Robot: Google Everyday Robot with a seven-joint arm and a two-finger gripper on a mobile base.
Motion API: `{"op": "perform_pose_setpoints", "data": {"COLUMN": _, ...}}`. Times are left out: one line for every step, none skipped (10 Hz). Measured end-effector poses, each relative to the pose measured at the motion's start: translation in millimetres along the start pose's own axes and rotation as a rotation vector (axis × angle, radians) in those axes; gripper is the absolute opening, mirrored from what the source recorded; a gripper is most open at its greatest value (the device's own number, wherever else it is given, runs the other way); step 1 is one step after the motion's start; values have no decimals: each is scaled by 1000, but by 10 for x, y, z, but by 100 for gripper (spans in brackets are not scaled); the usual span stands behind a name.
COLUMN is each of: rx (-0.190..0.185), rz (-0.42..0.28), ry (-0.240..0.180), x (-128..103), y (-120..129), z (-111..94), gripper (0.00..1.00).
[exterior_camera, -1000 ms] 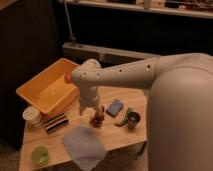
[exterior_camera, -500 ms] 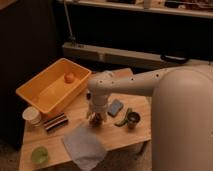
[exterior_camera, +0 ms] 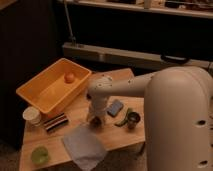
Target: Place grapes in plastic cup
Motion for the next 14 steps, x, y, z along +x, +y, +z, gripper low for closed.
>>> {"op": "perform_pose_setpoints", "data": {"rx": 11, "rz": -7, "ry": 11, "x": 36, "y": 28, "z": 6, "gripper": 65}}
{"op": "perform_pose_setpoints", "data": {"rx": 14, "rz": -9, "ry": 22, "x": 66, "y": 50, "z": 20, "gripper": 65}}
{"op": "perform_pose_setpoints", "data": {"rx": 17, "rz": -11, "ry": 33, "x": 93, "y": 51, "z": 62, "gripper": 65}}
{"op": "perform_pose_setpoints", "data": {"rx": 19, "rz": -15, "ry": 43, "x": 121, "y": 58, "z": 109, "gripper": 65}}
{"op": "perform_pose_setpoints", "data": {"rx": 20, "rz": -19, "ry": 56, "x": 155, "y": 57, "z": 163, "gripper": 65}}
{"op": "perform_pose_setpoints", "data": {"rx": 21, "rz": -20, "ry": 62, "x": 173, "y": 55, "z": 193, "gripper": 65}}
{"op": "perform_pose_setpoints", "data": {"rx": 21, "rz": -23, "ry": 66, "x": 190, "y": 63, "z": 224, "gripper": 65}}
{"op": "perform_pose_setpoints", "data": {"rx": 23, "rz": -27, "ry": 67, "x": 202, "y": 80, "z": 263, "gripper": 65}}
{"op": "perform_pose_setpoints", "data": {"rx": 23, "rz": -24, "ry": 66, "x": 194, "y": 81, "z": 289, "gripper": 65}}
{"op": "perform_pose_setpoints", "data": {"rx": 26, "rz": -21, "ry": 66, "x": 184, "y": 69, "z": 305, "gripper": 64}}
{"op": "perform_pose_setpoints", "data": {"rx": 31, "rz": -17, "ry": 66, "x": 175, "y": 56, "z": 330, "gripper": 59}}
{"op": "perform_pose_setpoints", "data": {"rx": 36, "rz": -15, "ry": 68, "x": 175, "y": 51, "z": 359, "gripper": 50}}
{"op": "perform_pose_setpoints", "data": {"rx": 41, "rz": -10, "ry": 63, "x": 177, "y": 28, "z": 388, "gripper": 39}}
{"op": "perform_pose_setpoints", "data": {"rx": 47, "rz": -5, "ry": 46, "x": 179, "y": -4, "z": 385, "gripper": 30}}
